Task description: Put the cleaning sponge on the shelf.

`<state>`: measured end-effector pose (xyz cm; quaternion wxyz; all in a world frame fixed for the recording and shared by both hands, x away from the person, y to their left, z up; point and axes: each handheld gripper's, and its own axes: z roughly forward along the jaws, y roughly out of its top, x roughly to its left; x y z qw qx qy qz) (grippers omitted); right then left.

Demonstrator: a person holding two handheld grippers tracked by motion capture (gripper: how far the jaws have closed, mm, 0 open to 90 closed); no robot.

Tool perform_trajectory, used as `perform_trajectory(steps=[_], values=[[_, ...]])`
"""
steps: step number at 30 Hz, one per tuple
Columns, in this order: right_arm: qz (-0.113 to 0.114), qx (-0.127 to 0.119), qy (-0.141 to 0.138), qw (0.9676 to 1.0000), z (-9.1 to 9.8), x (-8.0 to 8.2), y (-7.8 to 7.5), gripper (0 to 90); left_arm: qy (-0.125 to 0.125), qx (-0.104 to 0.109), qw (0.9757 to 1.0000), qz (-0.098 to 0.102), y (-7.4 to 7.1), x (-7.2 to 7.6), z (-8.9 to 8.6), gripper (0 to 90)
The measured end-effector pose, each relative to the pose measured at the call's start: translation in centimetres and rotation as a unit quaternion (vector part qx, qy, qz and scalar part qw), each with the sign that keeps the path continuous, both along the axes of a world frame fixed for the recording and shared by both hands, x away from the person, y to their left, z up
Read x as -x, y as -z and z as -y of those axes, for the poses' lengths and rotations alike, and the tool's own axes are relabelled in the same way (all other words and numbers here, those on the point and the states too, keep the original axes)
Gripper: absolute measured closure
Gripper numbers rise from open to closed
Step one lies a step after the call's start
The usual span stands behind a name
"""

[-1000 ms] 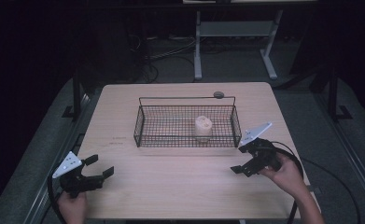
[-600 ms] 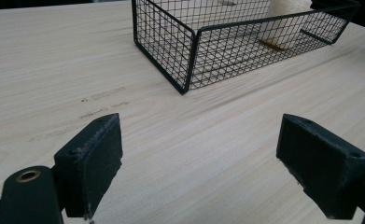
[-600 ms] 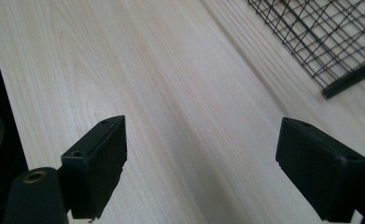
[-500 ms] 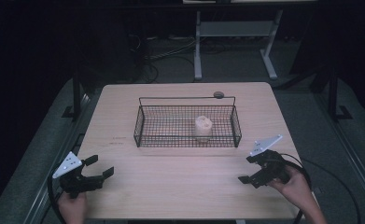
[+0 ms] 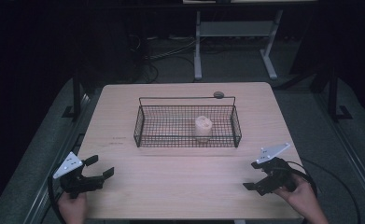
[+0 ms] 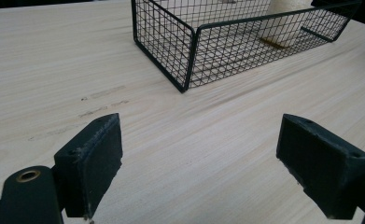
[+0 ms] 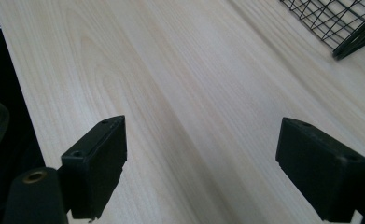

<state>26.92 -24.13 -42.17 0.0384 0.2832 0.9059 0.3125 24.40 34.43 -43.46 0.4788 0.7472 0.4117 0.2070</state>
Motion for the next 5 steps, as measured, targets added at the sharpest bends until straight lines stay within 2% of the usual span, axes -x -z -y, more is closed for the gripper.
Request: perform_trajectory(steps=[4,5], values=[[0.005,-0.003,0.003,1.0,0.29,0.55,0.34,15.0,0.001,0.001,1.0,0.001,0.0,-0.07,0.15,13.8],[0.0,-0.003,0.004,1.0,0.3,0.66,0.4,14.6,0.002,-0.001,1.0,0.0,0.0,-0.12,0.14,13.8]])
